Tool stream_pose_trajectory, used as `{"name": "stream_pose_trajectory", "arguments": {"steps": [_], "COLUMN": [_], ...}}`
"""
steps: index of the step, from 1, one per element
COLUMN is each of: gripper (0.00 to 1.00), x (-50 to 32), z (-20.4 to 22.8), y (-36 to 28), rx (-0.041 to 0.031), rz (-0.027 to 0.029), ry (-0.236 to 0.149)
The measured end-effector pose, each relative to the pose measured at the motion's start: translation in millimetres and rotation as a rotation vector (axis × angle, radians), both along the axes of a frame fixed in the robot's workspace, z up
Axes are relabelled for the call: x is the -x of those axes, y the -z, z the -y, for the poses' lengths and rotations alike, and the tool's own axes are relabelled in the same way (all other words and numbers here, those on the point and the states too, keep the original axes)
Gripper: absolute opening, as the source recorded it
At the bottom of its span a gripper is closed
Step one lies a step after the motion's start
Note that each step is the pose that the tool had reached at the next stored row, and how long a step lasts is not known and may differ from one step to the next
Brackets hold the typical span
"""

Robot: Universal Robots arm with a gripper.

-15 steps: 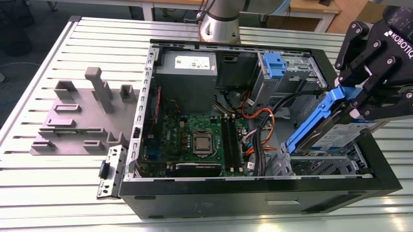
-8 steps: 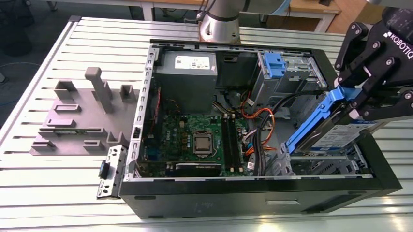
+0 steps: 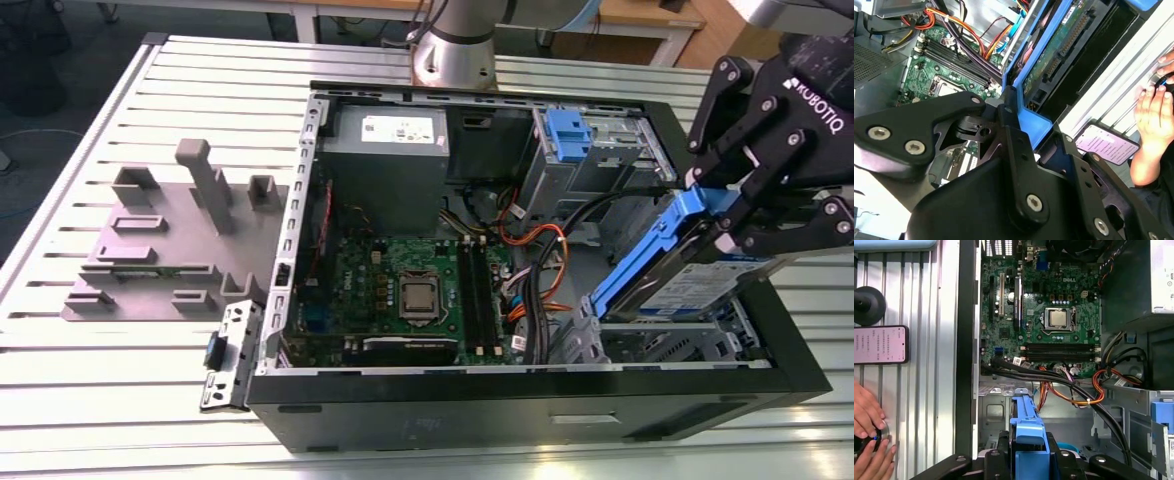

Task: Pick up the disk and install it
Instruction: 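Insert the disk into the insertion slot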

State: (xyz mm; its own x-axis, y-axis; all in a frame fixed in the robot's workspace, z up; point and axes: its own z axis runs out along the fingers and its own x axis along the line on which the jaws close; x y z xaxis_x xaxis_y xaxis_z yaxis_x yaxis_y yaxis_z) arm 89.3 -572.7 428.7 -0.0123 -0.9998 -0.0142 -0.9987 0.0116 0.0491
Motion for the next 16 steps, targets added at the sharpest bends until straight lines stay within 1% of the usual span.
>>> {"name": "stream_pose_trajectory", "arguments": {"steps": [8, 9, 10, 11, 16], "gripper": [0.38, 0.44, 0.44, 0.5, 0.49], "x": [0.0, 0.0, 0.0, 0.0, 0.0], "z": [0.0, 0.0, 0.0, 0.1, 0.0], "y": [0.2, 0.6, 1.6, 3.5, 12.4], "rx": [0.0002, 0.0001, -0.0004, -0.0004, 0.0], "rz": [0.0, 0.0002, 0.0014, 0.002, 0.0021], "ry": [0.0, 0.0, 0.0, 0.0, 0.0]}}
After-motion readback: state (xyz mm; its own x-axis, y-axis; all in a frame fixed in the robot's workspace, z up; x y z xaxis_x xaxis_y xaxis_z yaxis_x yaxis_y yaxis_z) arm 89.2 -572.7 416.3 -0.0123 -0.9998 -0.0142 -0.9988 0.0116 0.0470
